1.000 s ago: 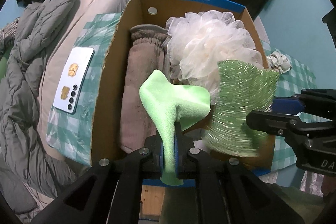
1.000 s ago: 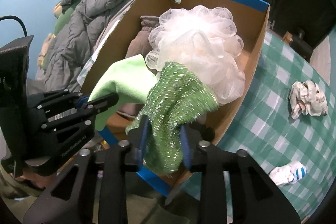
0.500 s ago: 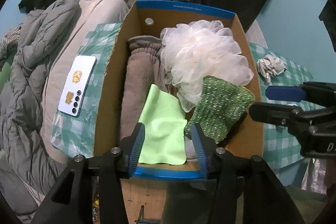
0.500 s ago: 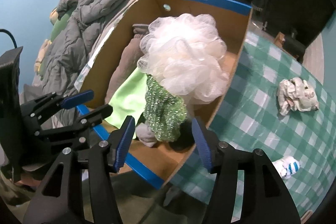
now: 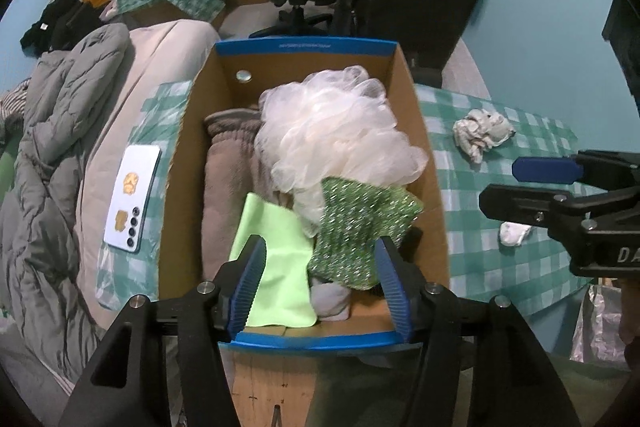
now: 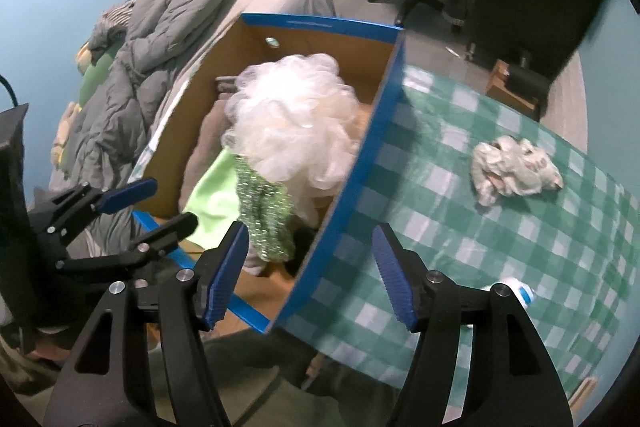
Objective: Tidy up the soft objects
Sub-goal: 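Withdraw both open tools from the box toward the remaining items on the table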
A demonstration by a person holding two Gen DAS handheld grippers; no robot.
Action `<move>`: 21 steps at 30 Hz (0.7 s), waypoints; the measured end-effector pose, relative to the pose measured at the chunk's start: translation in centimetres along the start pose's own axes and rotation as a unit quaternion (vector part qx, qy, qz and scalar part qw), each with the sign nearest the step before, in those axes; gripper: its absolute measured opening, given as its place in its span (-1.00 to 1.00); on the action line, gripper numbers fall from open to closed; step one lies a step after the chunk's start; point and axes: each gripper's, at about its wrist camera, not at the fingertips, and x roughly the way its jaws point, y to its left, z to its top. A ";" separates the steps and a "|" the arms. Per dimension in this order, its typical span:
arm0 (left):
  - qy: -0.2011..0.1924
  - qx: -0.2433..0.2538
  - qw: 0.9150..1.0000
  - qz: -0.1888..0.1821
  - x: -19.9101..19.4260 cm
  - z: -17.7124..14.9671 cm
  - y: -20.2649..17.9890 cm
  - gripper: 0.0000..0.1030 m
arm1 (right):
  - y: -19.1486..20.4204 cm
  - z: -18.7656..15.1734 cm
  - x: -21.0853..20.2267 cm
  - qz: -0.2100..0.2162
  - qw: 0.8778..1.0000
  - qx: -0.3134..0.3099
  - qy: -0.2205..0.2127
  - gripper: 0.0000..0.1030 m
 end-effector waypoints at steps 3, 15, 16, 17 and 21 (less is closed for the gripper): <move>-0.002 0.005 1.000 -0.006 -0.1 0.5 -0.7 0.12 | -1.2 -0.5 -0.3 -0.011 1.000 0.012 -0.001 0.26; -0.007 0.058 0.998 -0.031 0.6 2.2 -5.9 0.24 | -7.7 -3.9 -1.7 -0.056 0.995 0.082 0.010 0.27; -0.007 0.066 0.997 -0.034 0.7 2.3 -6.6 0.24 | -8.4 -4.3 -1.8 -0.060 0.994 0.090 0.011 0.27; -0.008 0.072 0.997 -0.037 0.7 2.5 -7.1 0.24 | -8.8 -4.6 -1.9 -0.062 0.993 0.095 0.011 0.27; -0.009 0.095 0.995 -0.042 1.0 2.9 -9.1 0.26 | -11.2 -5.9 -2.5 -0.072 0.989 0.127 0.012 0.27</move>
